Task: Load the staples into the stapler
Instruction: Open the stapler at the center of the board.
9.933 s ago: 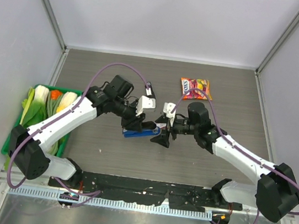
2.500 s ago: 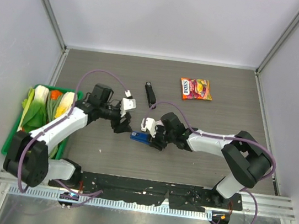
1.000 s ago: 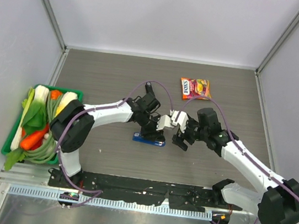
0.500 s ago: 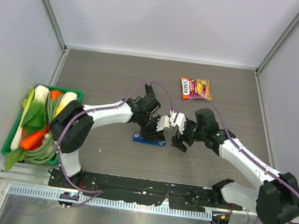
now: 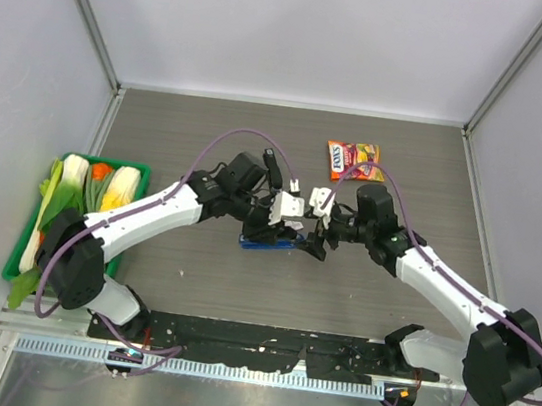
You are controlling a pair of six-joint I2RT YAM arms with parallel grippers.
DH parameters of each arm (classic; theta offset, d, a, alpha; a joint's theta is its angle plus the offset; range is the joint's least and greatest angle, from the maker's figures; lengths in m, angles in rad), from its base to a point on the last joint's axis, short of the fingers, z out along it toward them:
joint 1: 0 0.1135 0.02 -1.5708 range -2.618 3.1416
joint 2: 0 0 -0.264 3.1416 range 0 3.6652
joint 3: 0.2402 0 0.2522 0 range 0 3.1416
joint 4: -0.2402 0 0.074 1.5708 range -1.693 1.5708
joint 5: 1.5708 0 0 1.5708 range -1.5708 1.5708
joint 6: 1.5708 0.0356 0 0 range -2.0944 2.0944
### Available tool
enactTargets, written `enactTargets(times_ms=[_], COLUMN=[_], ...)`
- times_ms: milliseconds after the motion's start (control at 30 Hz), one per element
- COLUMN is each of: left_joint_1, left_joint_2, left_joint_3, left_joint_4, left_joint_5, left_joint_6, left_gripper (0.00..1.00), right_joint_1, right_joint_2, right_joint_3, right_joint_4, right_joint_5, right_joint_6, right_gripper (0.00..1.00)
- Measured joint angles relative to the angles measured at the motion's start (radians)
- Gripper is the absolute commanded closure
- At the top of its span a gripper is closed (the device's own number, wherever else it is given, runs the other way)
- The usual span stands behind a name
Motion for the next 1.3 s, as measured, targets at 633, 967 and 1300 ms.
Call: enactTargets(times_ms=[633, 967, 1300], left_joint_1=[0.061, 0.142, 0.302], left_joint_2=[-0.039, -0.044, -0.175], left_joint_3=[-0.063, -0.108, -0.200], left_joint_4=[0.103, 0.187, 0.380], left_joint_5=[0.137, 0.227, 0.378], left_joint_6=[-0.100, -0.172, -0.383], left_gripper=[1.00, 1.00, 1.00], right_joint_1=[0.038, 0.044, 0.042], right_joint_2=[0.079, 0.118, 0.131], right_joint_3=[0.003, 0.003, 0.003], right_joint_4=[0.045, 0.115, 0.214], right_joint_5=[-0.097, -0.128, -0.136], right_joint_6=[0.089, 0.119, 0.172], right_gripper=[0.36, 0.99, 0.99])
